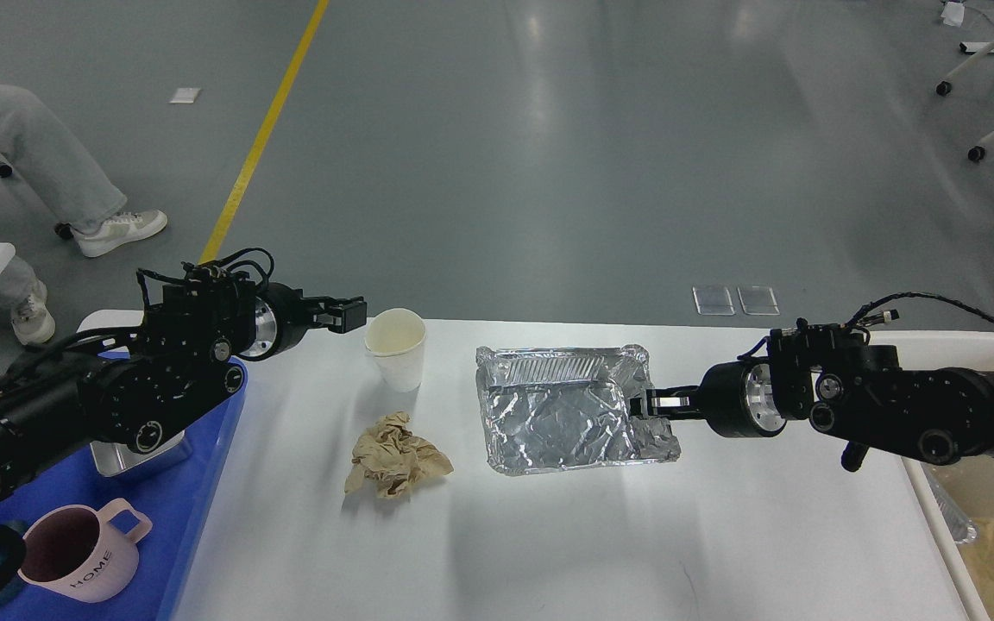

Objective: Tidy desktop
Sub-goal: 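Reach the left gripper to the white paper cup and grasp it, then lift the paper cup and lower it into the foil tray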

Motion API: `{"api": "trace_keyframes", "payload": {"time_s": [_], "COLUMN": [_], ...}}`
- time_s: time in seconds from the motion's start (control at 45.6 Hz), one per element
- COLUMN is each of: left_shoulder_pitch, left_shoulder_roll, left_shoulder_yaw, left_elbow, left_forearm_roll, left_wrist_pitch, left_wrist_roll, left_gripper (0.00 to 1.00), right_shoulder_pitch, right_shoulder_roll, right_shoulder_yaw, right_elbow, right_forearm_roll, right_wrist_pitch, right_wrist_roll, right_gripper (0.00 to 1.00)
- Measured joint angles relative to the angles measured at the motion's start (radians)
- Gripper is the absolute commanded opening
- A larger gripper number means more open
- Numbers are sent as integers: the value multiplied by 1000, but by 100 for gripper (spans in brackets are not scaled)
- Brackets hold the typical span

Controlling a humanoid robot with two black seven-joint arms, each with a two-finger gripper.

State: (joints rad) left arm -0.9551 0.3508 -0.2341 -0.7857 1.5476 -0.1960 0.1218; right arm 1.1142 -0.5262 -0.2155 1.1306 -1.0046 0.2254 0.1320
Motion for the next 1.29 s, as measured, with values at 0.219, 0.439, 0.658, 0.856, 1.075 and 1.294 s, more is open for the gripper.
{"api": "trace_keyframes", "payload": {"time_s": [0.219, 0.439, 0.658, 0.856, 1.075, 1.294], "left_shoulder_pitch": [9, 21, 29, 42, 44, 45], "left_shoulder_roll": [-58, -121, -129, -140, -146, -147], "left_shoulder_yaw": [49, 65, 132, 139, 145, 175], "left_elbow": [71, 157, 178, 206, 216, 218], "left_forearm_roll": [-13, -17, -25, -78, -99, -99], "left_wrist_pitch": [92, 107, 107, 109, 97, 76], "left_wrist_roll": [-49, -77, -78, -78, -79, -106], "left_gripper": [79, 60, 50, 38, 15, 1], "right_shoulder_pitch": [-1, -1, -2, -2, -1, 0], "right_shoulder_roll": [0, -1, -7, -10, -12, -12], "right_shoulder_yaw": [-1, -1, -2, -2, -2, -2], "right_elbow": [0, -1, 0, 1, 1, 1], "right_forearm_roll": [0, 0, -1, -1, 0, 0], "right_wrist_pitch": [0, 1, 2, 2, 2, 2], "right_wrist_roll": [0, 1, 1, 1, 1, 2], "right_gripper": [0, 0, 0, 0, 0, 0]}}
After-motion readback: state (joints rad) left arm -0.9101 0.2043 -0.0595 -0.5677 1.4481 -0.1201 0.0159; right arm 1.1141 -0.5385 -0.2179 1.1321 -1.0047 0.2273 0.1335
